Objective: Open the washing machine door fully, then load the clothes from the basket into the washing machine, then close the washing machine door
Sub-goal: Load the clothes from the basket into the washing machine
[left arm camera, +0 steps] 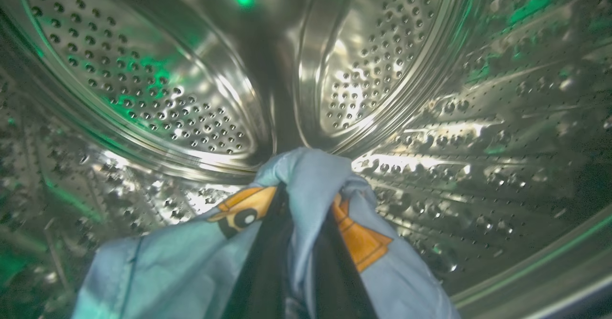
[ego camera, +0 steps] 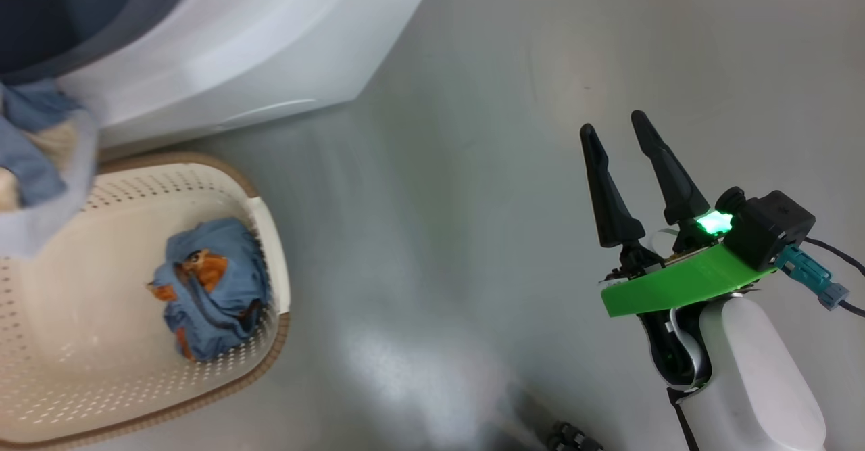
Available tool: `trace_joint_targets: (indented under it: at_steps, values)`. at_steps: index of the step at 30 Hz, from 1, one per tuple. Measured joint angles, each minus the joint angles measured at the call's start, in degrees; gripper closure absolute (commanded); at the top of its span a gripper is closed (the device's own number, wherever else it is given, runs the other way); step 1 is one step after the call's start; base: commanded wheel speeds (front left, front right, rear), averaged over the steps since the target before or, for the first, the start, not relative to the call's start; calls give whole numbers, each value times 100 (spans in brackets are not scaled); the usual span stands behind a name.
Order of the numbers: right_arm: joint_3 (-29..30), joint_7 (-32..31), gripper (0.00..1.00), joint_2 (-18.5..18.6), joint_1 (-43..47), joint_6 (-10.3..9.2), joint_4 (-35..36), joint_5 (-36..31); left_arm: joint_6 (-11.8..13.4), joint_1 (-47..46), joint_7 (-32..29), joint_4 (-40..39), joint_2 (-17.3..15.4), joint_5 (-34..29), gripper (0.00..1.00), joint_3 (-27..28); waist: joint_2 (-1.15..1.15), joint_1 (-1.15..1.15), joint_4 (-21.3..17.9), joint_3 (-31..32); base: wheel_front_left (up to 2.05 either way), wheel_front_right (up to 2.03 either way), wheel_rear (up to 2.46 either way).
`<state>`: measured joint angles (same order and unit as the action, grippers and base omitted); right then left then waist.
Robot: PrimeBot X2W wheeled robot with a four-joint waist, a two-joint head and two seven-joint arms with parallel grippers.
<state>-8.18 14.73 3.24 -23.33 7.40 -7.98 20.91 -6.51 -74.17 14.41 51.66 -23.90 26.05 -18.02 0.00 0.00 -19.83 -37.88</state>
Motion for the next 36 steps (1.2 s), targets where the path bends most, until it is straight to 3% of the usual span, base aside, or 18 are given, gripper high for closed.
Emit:
trace_joint_targets:
  at_steps: [5, 6, 7, 8, 26, 36]
  values:
    - [3, 0, 0, -15, -17, 0, 9, 0, 168, -115, 23, -706, -2, -291, 100, 305, 0, 0, -178, -149, 0, 0, 0]
    - [3, 0, 0, -16, -20, 0, 11, 11, 208, -112, 23, -760, 1, -339, 61, 370, 0, 0, -200, -164, 0, 0, 0]
    - [2, 0, 0, -18, -25, 0, 11, 35, 230, -103, 23, -760, 4, -370, 61, 412, 0, 0, -215, -173, 0, 0, 0]
    - [0, 0, 0, -19, -27, 0, 11, 43, 230, -83, 25, -693, 16, -374, 0, 434, 0, 0, -221, -173, 0, 0, 0]
    - [14, 0, 0, -29, -54, 0, -57, 33, 9, 193, 29, 722, 381, -318, 0, 353, 0, 0, 67, 215, 0, 0, 0]
    - [35, 0, 0, -27, -52, 0, -147, -1, -59, 438, 29, 786, 471, -114, 0, 231, 0, 0, 303, 537, 0, 0, 0]
